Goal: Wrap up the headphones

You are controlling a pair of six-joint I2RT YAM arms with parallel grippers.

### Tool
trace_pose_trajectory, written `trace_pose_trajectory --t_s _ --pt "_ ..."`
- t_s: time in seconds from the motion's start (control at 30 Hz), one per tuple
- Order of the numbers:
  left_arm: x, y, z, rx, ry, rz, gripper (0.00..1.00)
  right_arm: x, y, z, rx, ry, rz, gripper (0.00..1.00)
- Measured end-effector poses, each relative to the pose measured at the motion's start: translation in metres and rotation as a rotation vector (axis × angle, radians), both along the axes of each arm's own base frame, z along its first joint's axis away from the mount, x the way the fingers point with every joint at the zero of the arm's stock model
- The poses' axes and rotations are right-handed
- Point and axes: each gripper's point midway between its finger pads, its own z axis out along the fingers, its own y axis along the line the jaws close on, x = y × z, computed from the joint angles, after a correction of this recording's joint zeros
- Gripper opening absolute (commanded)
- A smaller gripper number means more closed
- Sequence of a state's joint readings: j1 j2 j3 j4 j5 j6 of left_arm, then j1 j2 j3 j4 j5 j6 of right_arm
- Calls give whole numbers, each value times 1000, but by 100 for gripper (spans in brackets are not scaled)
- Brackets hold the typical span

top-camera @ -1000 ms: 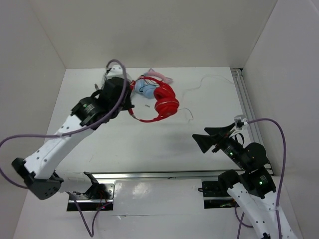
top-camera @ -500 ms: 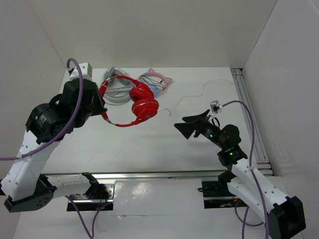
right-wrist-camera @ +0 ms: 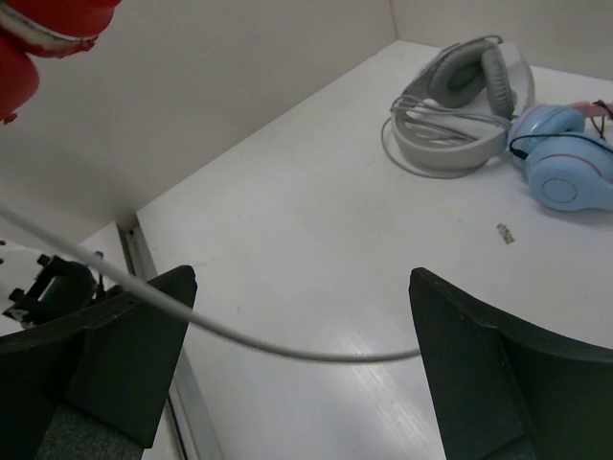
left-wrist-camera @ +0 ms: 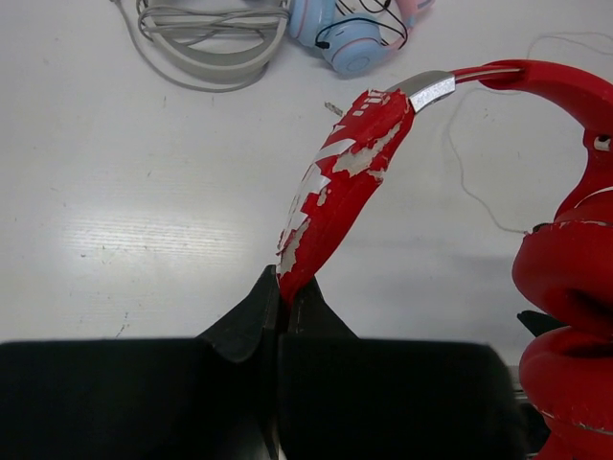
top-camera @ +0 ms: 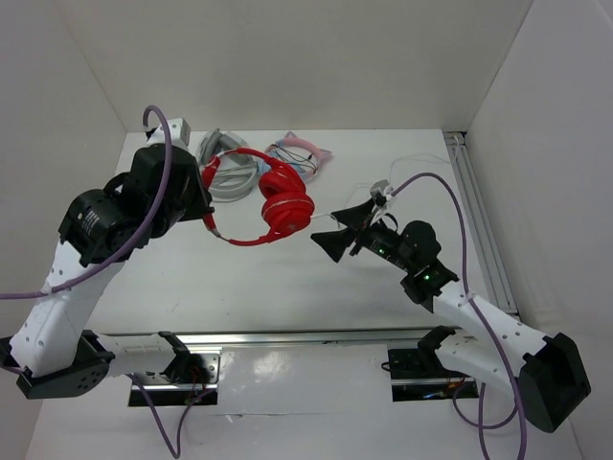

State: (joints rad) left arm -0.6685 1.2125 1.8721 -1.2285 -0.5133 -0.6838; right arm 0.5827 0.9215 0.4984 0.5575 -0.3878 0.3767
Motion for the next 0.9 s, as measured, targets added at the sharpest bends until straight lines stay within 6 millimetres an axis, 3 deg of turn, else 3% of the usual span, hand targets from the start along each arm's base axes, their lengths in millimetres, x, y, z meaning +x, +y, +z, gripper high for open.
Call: trace_pose_trajectory --t_s 0.17,0.33,0.4,0.53,0.67,0.9 --pt "-2 2 1 -3 -4 0 0 18 -1 2 -78 -48 -56 95" --pt "-4 5 2 2 -4 5 0 26 -1 -4 -129 -57 -78 70" --pt "-5 5 4 -2 -9 6 0 28 0 -12 -145 -45 -78 68" --pt "-9 9 13 -22 -33 7 0 28 3 -44 -180 10 -61 51" --pt "-16 16 20 -40 -59 14 0 23 5 -62 -182 40 -33 51" --pt "-26 23 29 -66 -84 16 0 26 14 -58 -145 2 -4 51"
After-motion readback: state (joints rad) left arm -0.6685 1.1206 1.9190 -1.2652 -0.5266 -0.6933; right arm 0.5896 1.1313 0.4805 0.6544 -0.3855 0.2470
